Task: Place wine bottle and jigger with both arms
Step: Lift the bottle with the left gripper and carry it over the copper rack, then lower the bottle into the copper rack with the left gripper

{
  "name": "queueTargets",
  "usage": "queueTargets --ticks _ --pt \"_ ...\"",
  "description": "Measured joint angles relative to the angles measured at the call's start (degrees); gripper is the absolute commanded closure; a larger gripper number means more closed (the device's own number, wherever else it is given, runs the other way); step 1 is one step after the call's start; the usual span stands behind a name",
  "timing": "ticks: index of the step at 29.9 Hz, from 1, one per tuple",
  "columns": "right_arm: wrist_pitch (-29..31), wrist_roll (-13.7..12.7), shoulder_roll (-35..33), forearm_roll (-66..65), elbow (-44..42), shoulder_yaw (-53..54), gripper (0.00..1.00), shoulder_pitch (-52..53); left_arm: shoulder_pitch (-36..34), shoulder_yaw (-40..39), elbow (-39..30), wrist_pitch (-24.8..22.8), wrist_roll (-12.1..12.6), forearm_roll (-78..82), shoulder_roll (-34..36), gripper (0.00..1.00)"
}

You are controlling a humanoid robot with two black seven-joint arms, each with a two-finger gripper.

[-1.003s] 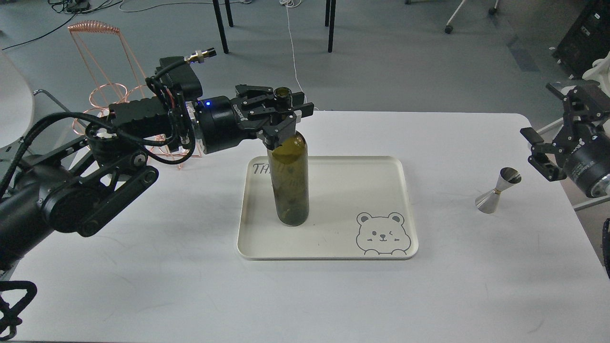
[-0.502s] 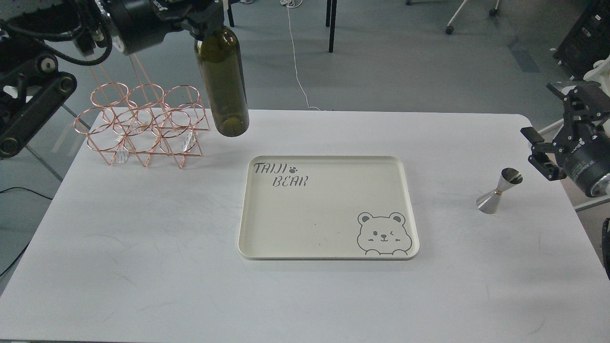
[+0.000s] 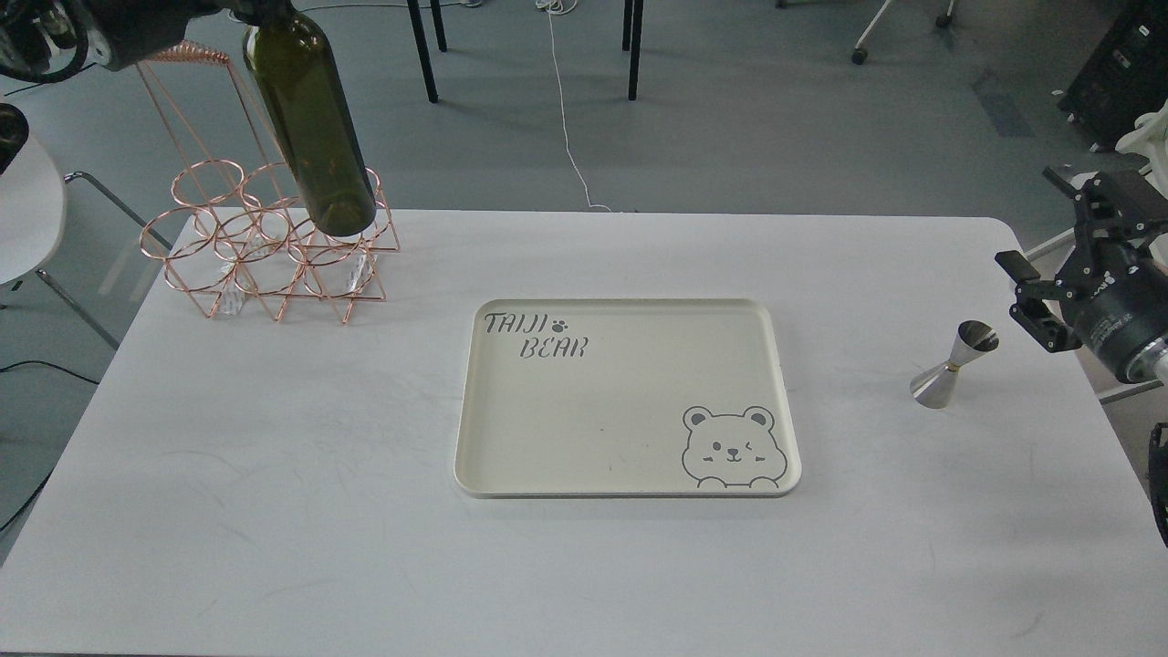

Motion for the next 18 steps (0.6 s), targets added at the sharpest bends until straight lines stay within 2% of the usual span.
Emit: queueTargets --ticks 18 --pt "-0.63 0.0 -0.08 0.0 0.02 0.11 0.01 -0.8 0.83 3.62 3.75 3.4 -0.01 0.02 -0.06 0.94"
